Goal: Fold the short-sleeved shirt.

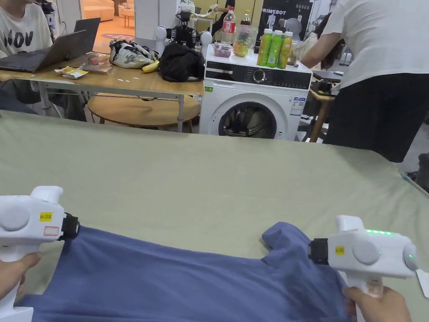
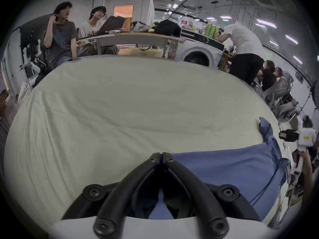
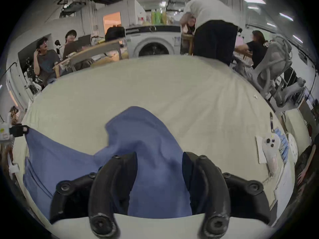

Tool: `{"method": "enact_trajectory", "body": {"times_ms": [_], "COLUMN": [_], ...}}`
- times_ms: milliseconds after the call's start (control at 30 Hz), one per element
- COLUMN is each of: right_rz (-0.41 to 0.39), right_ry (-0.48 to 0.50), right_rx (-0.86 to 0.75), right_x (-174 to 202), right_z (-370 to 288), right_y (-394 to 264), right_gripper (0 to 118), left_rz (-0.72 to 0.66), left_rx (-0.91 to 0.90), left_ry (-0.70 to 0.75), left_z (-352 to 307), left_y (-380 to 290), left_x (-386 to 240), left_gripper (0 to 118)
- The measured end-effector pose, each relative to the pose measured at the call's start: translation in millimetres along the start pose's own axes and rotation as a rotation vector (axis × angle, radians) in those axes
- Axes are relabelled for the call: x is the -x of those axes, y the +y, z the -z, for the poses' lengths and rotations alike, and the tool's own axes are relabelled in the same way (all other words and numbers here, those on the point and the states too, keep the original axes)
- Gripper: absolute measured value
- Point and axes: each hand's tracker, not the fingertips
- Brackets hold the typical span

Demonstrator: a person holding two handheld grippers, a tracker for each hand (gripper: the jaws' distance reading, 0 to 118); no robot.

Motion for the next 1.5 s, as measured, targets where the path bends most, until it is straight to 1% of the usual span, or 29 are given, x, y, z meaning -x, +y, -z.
{"method": "enact_trajectory", "body": {"times_ms": [133, 167, 233, 300, 367, 400, 433, 467, 500, 533, 600, 733, 800, 933, 1100, 1400, 1500], "right_rz": [-0.026, -0.02, -0.027, -0.026, -0.032, -0.036, -0.056, -0.071, -0.085, -0.1, -0.068, -0.043, -0.047, -0.031, -0.024, -0.032, -0.066], "right_ry": [-0.029, -0.015, -0.017, 0.012, -0.001, -0.007, -0.01, -0.014, -0.023, -0.04, -0.01, 0.055, 0.041, 0.059, 0.04, 0.029, 0.015], "right_rx": [0.107, 0.123, 0.188, 0.212, 0.174, 0.165, 0.164, 0.155, 0.147, 0.131, 0.119, 0.062, 0.019, -0.034, -0.084, -0.104, -0.066], "right_x": [-12, -14, -17, -17, -14, -12, -10, -10, -10, -12, -15, -18, -18, -20, -23, -25, -24], "right_z": [41, 49, 68, 79, 73, 74, 74, 75, 74, 72, 63, 29, 7, -37, -91, -163, -174], "right_y": [15, 16, 14, 12, 9, 9, 9, 7, 8, 10, 6, 2, -2, -11, -32, -93, -115], "right_gripper": [55, 55, 54, 54, 52, 48, 39, 24, 3, 0, 0, 0, 0, 0, 0, 0, 0], "left_rz": [-0.017, -0.018, -0.026, -0.031, -0.037, -0.038, -0.038, -0.036, -0.034, -0.036, -0.043, -0.041, -0.051, -0.056, -0.06, -0.072, -0.077], "left_rx": [-0.012, -0.011, -0.01, -0.009, -0.006, -0.009, -0.008, -0.007, -0.007, -0.007, -0.009, -0.021, -0.033, -0.06, -0.106, -0.129, -0.088], "left_ry": [0.001, 0.0, 0.0, -0.002, -0.001, -0.001, 0.0, 0.002, 0.003, 0.001, -0.002, -0.001, -0.004, -0.017, -0.03, -0.057, -0.055], "left_z": [-7, -8, -8, -8, -8, -8, -8, -8, -8, -9, -12, -22, -32, -59, -97, -154, -160], "left_y": [-9, -11, -14, -17, -17, -17, -18, -18, -18, -18, -19, -22, -25, -33, -48, -101, -125], "left_x": [-1, -1, -1, -1, -2, -2, -2, -3, -5, -5, -4, -3, -2, -2, 2, 6, 8], "left_gripper": [0, 0, 0, 0, 0, 0, 0, 0, 0, 0, 0, 0, 0, 0, 0, 0, 0]}}
